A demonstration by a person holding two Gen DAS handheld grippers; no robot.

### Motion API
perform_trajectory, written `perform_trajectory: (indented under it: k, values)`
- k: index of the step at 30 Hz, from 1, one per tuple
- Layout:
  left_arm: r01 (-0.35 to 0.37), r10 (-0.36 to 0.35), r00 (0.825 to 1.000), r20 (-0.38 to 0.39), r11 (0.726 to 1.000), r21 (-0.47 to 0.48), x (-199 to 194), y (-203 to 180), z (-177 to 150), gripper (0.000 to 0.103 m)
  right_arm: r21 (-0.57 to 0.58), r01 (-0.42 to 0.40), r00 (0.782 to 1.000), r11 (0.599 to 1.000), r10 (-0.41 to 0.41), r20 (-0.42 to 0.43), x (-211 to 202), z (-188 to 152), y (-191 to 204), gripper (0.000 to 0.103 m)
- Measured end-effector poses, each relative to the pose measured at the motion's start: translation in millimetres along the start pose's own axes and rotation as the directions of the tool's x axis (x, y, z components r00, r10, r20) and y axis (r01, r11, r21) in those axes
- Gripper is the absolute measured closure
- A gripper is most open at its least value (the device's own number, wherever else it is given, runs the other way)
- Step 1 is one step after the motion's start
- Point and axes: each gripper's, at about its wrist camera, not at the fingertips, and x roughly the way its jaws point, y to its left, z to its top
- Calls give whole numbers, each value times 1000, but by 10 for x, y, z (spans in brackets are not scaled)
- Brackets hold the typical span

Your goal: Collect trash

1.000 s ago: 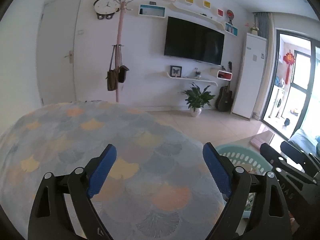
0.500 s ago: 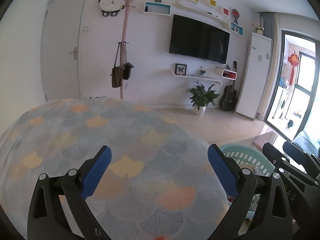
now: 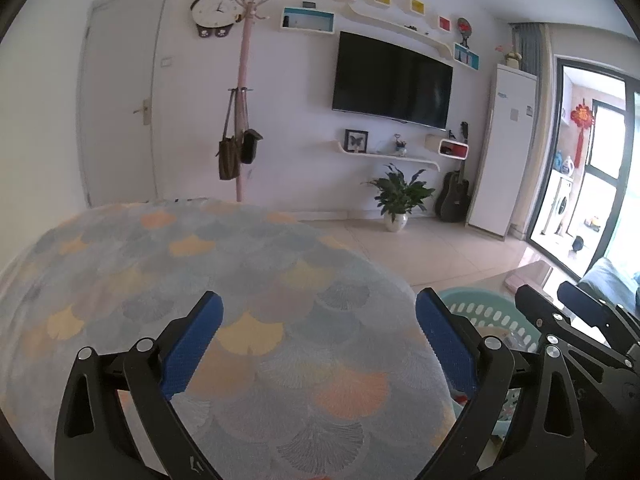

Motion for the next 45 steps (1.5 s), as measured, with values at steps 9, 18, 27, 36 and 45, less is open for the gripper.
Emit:
perform_trajectory:
  k: [9, 18, 27, 36, 45]
  values:
    - [7, -7, 1000, -5, 1000, -9, 7, 31, 12, 9, -8, 4, 1000, 1000, -4, 5, -7, -6, 8, 50]
    - [13, -13, 1000, -13, 1000, -8, 20, 47, 8, 9, -28, 6, 1000, 1000, -5, 15, -30, 23, 39, 47]
    - [12, -12, 1000, -17, 1000, -14, 36, 61, 3, 9, -32, 4, 1000, 999, -4, 17, -28, 45, 38, 47]
    - [12, -12, 1000, -22, 1000, -14, 53, 65, -17, 8, -34, 2, 1000, 999, -2, 18, -29, 43, 51, 47]
    - [12, -13, 1000, -22, 1000, -15, 51, 61, -19, 8, -27, -25, 1000, 999, 25, 5, -17, 36, 11, 47]
